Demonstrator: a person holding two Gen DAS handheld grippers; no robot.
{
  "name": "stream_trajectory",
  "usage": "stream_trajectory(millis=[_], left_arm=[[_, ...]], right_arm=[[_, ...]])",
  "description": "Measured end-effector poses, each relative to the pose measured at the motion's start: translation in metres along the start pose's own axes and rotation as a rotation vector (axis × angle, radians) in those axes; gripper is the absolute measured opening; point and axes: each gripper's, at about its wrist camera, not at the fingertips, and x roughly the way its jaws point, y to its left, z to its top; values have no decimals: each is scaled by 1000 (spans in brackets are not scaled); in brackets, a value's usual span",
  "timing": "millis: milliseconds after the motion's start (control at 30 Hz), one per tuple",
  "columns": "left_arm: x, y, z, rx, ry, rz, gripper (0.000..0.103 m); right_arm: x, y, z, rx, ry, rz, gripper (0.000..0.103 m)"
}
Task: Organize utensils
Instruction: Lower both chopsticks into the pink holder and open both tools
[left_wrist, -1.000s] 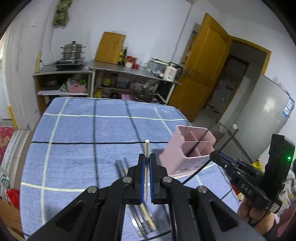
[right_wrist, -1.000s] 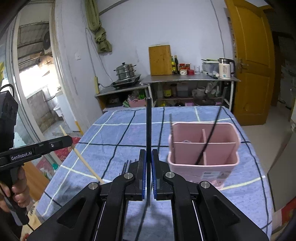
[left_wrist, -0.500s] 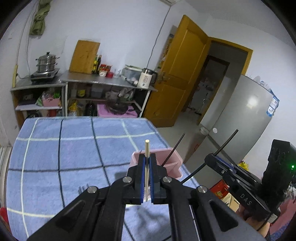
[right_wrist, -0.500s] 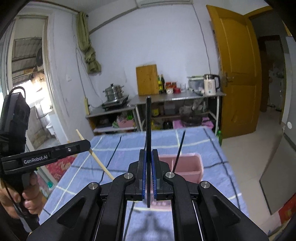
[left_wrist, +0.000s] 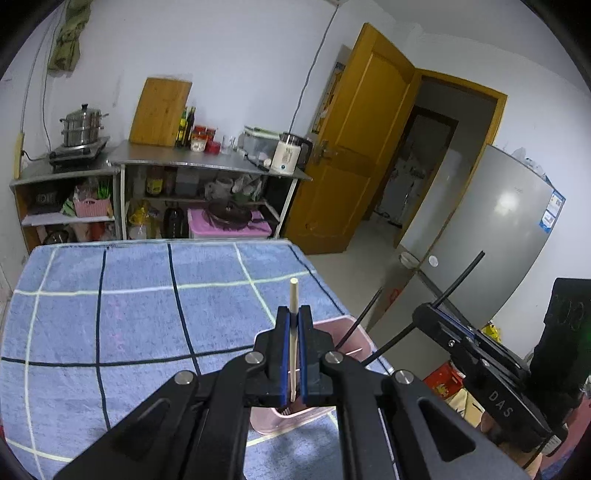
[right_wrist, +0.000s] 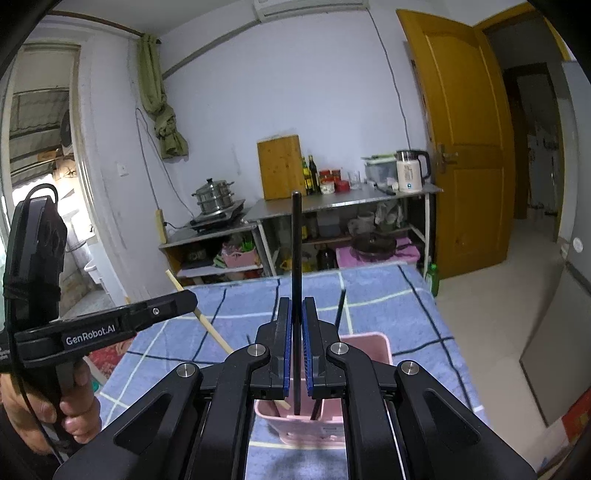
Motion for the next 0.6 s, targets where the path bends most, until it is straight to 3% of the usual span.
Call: stream_trajectory(millis=[300, 600], left_arm=[[34, 13, -22, 1, 74, 0, 5], [39, 16, -29, 5, 76, -10, 6]], right_arm=[[38, -13, -30, 18, 88, -8, 5], [45, -16, -39, 14, 129, -35, 6]])
